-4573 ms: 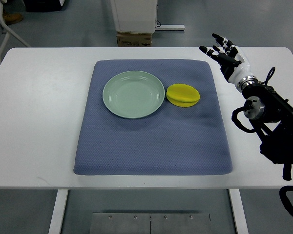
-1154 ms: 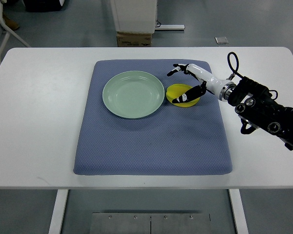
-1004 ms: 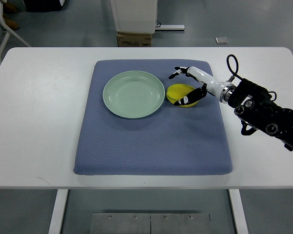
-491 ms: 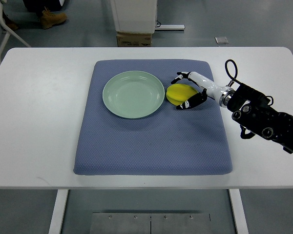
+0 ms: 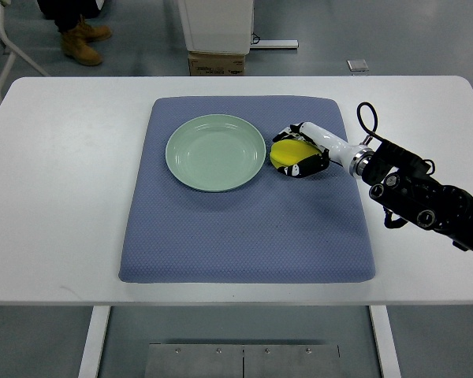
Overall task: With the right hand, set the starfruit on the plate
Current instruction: 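Lift the starfruit with the right hand and carry it toward the plate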
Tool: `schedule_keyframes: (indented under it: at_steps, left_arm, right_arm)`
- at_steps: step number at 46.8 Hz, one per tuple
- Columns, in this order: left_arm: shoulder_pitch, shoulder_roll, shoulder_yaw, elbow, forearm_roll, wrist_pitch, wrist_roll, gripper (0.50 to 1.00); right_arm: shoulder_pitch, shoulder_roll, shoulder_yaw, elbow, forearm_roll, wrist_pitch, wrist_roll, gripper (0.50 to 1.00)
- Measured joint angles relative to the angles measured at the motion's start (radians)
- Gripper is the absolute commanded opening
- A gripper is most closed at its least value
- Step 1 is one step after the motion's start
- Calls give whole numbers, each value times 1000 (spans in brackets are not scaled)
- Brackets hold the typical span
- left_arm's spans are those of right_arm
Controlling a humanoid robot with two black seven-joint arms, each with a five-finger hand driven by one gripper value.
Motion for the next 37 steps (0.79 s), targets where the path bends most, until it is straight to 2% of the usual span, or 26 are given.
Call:
schedule_keyframes:
  at_steps: [15, 28, 37]
  left_arm:
    - [0, 0, 0, 0, 0, 0, 0, 1000]
    - [0, 0, 0, 0, 0, 0, 0, 1000]
    - [0, 0, 0, 0, 0, 0, 0, 1000]
  right_arm:
    - [17, -1, 10, 0, 2, 1, 1, 500]
    - [86, 0, 31, 3, 14, 2, 0, 500]
    - [147, 43, 34, 7, 35, 4, -10, 500]
